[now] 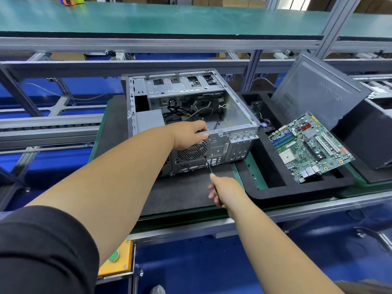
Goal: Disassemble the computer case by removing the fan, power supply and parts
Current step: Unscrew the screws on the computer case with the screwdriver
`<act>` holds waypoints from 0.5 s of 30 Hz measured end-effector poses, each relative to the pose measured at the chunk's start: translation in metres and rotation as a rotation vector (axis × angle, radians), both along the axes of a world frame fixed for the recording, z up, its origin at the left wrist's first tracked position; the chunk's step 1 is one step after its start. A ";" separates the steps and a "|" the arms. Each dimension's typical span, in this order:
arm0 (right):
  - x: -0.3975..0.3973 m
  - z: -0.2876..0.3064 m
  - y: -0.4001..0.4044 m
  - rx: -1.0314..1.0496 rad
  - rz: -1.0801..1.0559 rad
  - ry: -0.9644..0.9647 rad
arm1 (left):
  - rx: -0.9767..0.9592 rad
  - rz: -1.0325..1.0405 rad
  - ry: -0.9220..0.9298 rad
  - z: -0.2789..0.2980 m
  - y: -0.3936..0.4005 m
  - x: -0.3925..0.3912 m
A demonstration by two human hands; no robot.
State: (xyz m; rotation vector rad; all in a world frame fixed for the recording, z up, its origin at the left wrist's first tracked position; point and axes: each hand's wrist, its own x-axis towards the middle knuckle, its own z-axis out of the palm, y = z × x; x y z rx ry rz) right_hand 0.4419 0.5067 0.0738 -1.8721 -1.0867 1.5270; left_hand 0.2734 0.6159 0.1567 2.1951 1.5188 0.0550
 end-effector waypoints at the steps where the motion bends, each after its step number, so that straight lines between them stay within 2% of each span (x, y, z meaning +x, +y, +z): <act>1: 0.003 0.003 -0.002 -0.113 -0.095 0.263 | 0.000 0.000 0.000 0.000 0.000 0.000; 2: 0.007 0.004 -0.003 -0.187 -0.158 0.463 | -0.001 -0.001 -0.001 0.000 0.000 0.000; 4: 0.012 0.007 -0.004 -0.273 -0.213 0.734 | -0.004 -0.003 -0.004 0.001 0.000 0.000; 6: 0.013 0.008 -0.006 -0.311 -0.210 0.854 | -0.006 -0.002 -0.003 0.001 0.000 0.000; 8: 0.009 0.007 -0.008 -0.305 -0.220 0.872 | -0.010 0.001 -0.003 0.001 -0.001 0.000; 10: 0.005 0.005 -0.008 -0.253 -0.219 0.750 | -0.012 0.002 -0.004 0.001 -0.001 0.000; 12: 0.001 0.005 -0.007 -0.178 -0.185 0.508 | -0.008 0.006 0.000 0.002 -0.001 0.001; 13: -0.001 0.007 -0.007 -0.129 -0.142 0.340 | -0.005 0.009 0.004 0.002 -0.001 0.001; 15: -0.003 0.011 -0.006 0.049 0.028 -0.123 | -0.005 0.009 0.010 0.003 -0.002 0.001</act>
